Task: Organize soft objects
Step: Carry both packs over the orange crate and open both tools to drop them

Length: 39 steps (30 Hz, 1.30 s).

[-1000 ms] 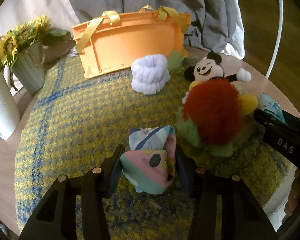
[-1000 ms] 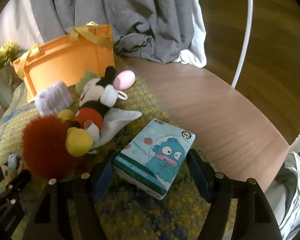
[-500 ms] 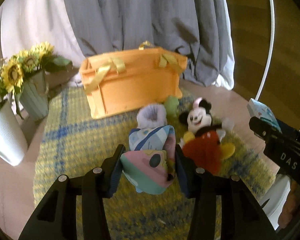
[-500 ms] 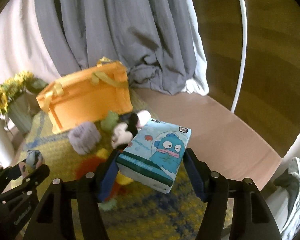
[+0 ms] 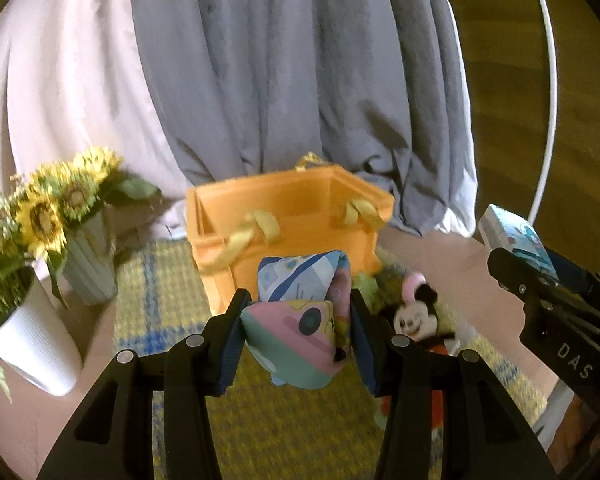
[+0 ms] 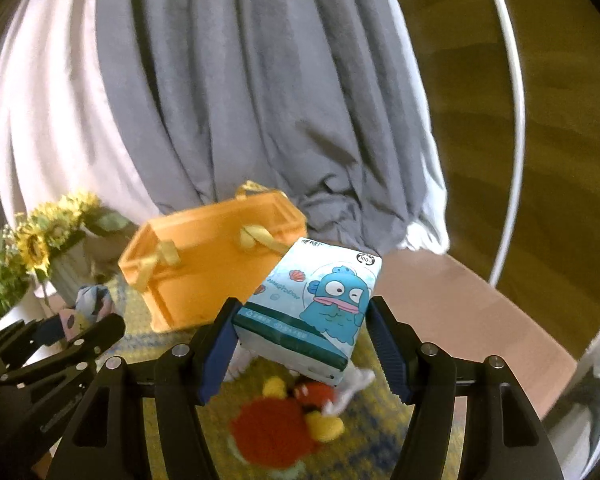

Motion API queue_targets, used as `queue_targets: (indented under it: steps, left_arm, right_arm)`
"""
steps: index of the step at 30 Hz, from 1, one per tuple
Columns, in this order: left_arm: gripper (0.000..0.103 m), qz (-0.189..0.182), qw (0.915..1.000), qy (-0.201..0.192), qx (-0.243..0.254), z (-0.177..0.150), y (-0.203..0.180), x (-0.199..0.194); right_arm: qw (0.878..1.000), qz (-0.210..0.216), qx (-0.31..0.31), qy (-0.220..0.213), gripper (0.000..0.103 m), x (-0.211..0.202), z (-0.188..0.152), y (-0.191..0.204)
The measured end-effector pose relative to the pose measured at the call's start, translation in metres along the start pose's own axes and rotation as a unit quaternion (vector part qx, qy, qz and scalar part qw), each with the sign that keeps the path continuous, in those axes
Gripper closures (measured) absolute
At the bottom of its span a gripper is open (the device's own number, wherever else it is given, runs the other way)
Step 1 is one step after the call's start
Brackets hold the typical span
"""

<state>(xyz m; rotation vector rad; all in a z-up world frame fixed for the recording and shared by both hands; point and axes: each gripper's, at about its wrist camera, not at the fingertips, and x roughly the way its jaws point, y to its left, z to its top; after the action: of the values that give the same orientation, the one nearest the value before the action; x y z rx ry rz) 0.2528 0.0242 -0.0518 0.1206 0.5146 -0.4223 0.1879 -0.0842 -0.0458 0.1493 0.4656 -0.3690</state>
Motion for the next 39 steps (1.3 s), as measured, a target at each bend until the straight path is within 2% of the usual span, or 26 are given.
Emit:
queue_targets:
  steps: [13, 20, 24, 32, 39]
  left_arm:
    - [0.056, 0.071, 0.9957, -0.05, -0.03, 0.061, 0.006, 0.033]
    - [0.056, 0.093, 0.9934, -0.059, -0.033, 0.082, 0.011, 0.065]
    - [0.056, 0.097, 0.9935, -0.044, -0.04, 0.092, 0.023, 0.091]
    - [0.056, 0.103, 0.9934, -0.019, -0.045, 0.108, 0.054, 0.143]
    - [0.056, 0.103, 0.9937, 0.012, -0.043, 0.11, 0.068, 0.187]
  right_arm:
    - [0.994, 0.091, -0.034, -0.045, 0.039, 0.058, 0.066, 0.007]
    - [0.989, 0.129, -0.047, -0.048, 0.044, 0.1, 0.09, 0.012]
    - [0.987, 0.149, -0.05, -0.042, 0.05, 0.135, 0.103, 0.023]
    - [0.983, 0.173, -0.049, -0.025, 0.05, 0.192, 0.129, 0.05]
    - [0.981, 0.181, -0.077, 0.001, 0.05, 0.236, 0.133, 0.073]
